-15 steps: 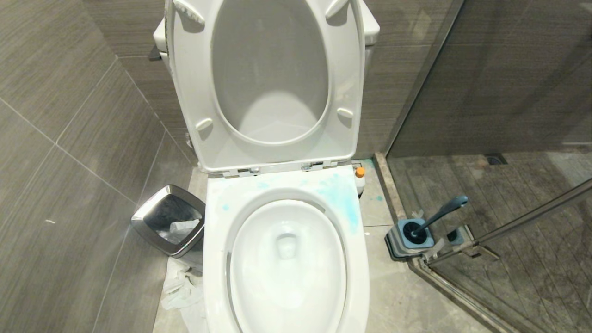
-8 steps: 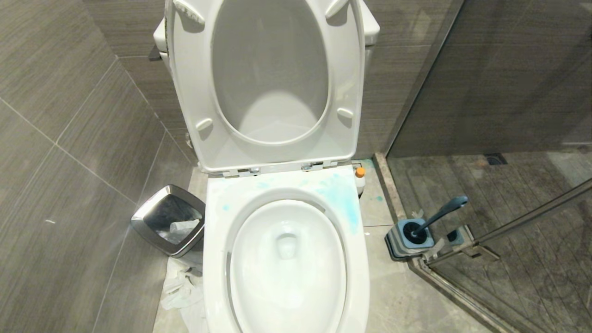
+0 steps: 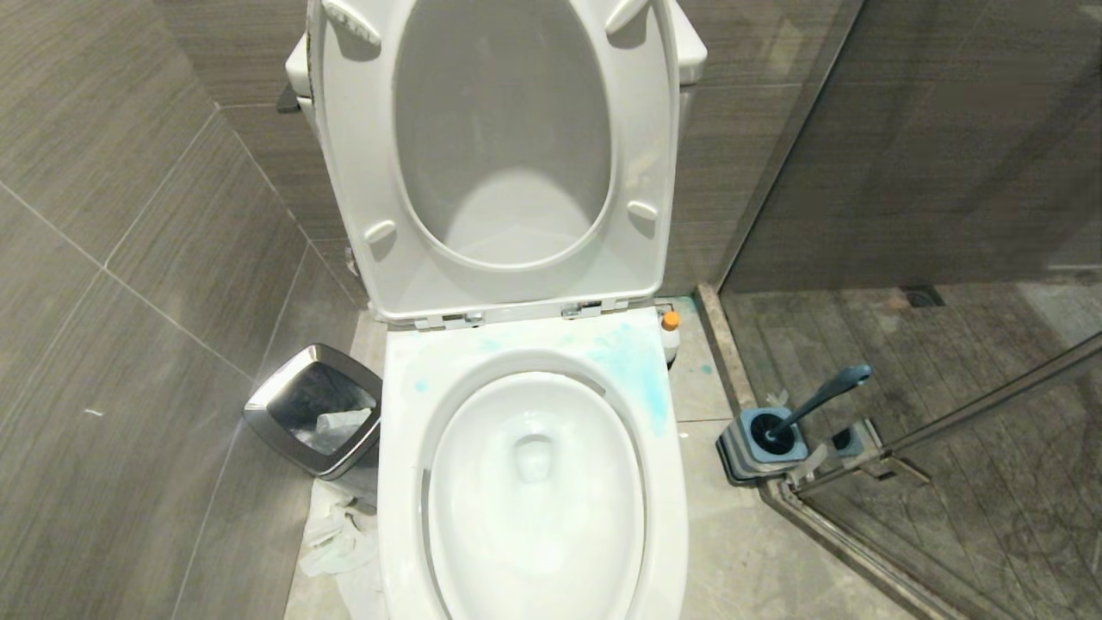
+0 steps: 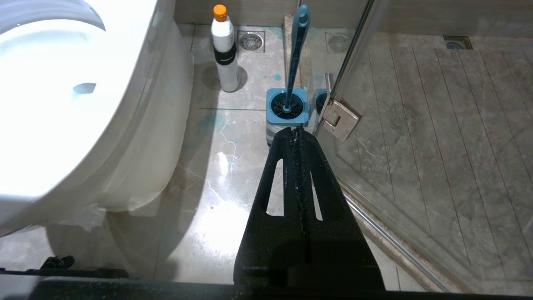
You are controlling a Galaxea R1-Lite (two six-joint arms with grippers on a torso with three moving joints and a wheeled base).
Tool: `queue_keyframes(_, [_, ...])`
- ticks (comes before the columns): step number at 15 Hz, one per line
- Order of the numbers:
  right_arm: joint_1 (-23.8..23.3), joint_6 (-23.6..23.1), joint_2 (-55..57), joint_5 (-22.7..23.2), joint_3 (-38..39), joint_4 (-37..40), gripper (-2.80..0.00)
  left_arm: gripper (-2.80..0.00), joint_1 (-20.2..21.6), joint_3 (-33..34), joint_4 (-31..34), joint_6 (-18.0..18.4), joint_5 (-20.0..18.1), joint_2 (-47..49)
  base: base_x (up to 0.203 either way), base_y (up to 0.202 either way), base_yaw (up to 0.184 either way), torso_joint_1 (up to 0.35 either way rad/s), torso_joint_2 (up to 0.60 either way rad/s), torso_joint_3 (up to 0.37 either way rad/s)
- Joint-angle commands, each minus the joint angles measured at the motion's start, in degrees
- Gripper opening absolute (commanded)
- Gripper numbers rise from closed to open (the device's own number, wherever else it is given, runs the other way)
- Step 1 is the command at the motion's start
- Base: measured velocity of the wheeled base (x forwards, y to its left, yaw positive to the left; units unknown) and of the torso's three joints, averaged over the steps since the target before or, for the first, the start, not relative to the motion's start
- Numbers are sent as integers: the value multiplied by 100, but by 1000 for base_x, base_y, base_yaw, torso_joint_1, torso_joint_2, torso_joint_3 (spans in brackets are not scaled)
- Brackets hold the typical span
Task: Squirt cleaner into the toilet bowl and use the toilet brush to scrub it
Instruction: Pour in the cleaning agent
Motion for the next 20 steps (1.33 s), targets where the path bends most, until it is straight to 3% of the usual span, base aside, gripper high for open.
queue_keyframes(1, [0, -2, 0, 0, 1, -2, -280, -280, 1, 0, -1, 0, 0, 7, 0, 0, 0, 0, 0, 0])
queue_keyframes(20, [0, -10, 0, 0, 1, -2, -280, -280, 1, 0, -10, -6, 0, 7, 0, 0, 0, 0, 1, -16])
